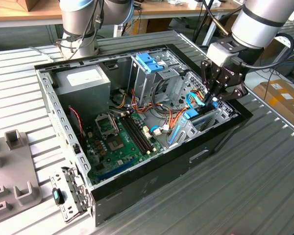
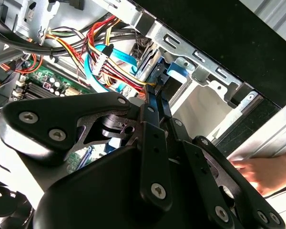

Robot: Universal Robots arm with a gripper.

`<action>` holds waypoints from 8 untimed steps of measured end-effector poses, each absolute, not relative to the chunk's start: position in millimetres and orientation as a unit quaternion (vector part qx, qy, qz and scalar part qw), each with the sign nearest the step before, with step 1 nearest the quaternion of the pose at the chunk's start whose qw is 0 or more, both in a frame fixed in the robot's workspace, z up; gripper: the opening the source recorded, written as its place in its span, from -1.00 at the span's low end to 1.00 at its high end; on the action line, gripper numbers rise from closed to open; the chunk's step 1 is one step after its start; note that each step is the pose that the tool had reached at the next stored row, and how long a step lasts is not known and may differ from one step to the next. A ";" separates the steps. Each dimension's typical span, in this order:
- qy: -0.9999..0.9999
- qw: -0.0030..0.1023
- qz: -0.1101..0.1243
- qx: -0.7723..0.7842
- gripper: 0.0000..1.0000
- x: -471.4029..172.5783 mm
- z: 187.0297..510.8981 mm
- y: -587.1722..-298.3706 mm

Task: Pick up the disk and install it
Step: 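Insert the second disk wire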

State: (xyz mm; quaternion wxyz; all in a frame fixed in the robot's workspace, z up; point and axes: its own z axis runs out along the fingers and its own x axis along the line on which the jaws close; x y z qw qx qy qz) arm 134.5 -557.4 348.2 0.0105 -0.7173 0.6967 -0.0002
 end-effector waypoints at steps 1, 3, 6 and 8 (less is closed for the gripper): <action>0.697 0.011 0.000 -0.717 -0.68 134.5 348.1 -557.4; 0.697 0.011 0.000 -0.717 -0.68 134.4 347.9 -557.4; 0.697 0.011 0.000 -0.717 -0.68 133.9 347.8 -557.4; 0.697 0.012 0.001 -0.717 -0.68 133.9 347.7 -557.3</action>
